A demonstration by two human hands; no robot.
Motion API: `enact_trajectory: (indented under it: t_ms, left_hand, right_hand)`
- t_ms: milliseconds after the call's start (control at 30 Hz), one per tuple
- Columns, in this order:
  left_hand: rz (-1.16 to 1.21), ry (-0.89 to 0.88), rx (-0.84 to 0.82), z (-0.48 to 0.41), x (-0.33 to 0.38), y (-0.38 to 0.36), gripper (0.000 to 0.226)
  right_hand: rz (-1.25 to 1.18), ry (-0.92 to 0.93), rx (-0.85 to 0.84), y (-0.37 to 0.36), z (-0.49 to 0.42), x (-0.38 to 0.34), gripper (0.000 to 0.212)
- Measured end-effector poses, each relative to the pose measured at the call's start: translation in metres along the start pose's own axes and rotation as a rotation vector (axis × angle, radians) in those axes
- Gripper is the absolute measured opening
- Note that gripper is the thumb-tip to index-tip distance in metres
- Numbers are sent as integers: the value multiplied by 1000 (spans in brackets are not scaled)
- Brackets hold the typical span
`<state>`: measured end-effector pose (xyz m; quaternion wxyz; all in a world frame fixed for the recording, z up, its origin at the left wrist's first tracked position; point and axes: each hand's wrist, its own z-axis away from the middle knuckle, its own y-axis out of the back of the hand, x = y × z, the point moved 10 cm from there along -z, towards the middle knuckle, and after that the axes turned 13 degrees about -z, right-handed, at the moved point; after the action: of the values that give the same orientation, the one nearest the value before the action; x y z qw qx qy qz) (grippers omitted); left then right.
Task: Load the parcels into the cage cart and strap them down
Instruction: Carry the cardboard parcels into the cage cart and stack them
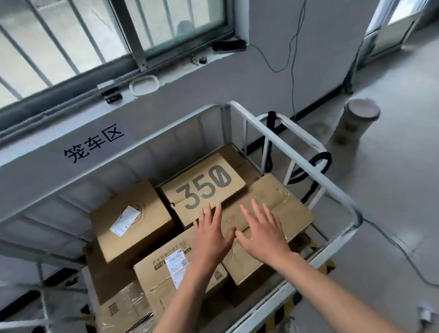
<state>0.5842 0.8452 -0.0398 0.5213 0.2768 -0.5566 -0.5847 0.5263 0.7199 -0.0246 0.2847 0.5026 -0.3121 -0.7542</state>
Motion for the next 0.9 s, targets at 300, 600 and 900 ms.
enact_trajectory:
  t_ms: [300,600,900]
  left_hand:
    - [33,79,-59,7,-9,-38,81]
    - [133,288,-26,-9,-184,-52,78]
    - [-2,397,-65,-77,-422,-93,81]
  right_hand:
    - [-27,74,-140,-31,-15,15,75]
    - [104,125,-293,-148,-69,-46,82]
    - [206,210,-360,-288,-202,-114,84]
